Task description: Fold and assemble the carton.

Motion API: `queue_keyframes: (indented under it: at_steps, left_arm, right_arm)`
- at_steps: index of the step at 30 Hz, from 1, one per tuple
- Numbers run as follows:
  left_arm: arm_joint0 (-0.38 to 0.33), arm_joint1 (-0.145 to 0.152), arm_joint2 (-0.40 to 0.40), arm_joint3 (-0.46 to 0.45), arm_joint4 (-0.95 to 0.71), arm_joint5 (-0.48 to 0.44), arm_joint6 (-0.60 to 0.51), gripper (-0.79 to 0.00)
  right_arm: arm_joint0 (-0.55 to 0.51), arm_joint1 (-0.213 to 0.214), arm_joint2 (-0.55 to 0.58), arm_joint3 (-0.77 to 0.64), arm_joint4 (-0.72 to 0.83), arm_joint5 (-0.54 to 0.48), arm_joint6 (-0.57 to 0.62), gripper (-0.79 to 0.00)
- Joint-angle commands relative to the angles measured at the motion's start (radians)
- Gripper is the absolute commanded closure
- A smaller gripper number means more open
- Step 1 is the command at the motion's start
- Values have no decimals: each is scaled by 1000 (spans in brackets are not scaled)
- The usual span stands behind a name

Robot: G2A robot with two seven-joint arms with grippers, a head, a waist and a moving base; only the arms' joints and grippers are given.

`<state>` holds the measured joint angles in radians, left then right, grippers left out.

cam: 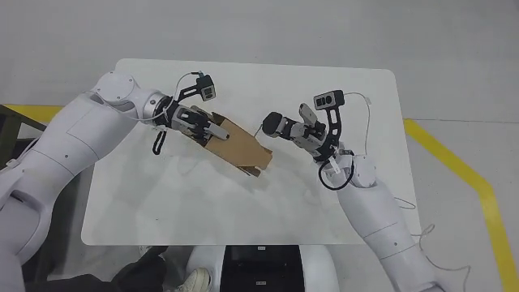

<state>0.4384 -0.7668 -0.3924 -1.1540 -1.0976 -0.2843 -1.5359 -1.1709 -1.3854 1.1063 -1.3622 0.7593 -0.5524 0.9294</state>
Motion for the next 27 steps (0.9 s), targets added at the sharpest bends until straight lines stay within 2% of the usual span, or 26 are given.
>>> queue_keyframes:
  at_steps: [1, 12, 27]
  left_arm:
    - [4, -1, -11, 3, -2, 0, 0, 0]
    - [29, -16, -67, 58, -36, 0, 0, 0]
    - [38, -43, -102, 125, -36, 0, 0, 0]
  right_arm:
    - [-15, 4, 18, -18, -15, -4, -9, -785]
    - [-75, 11, 23, -77, -42, 8, -23, -785]
    - [-59, -6, -86, -67, -32, 53, 19, -785]
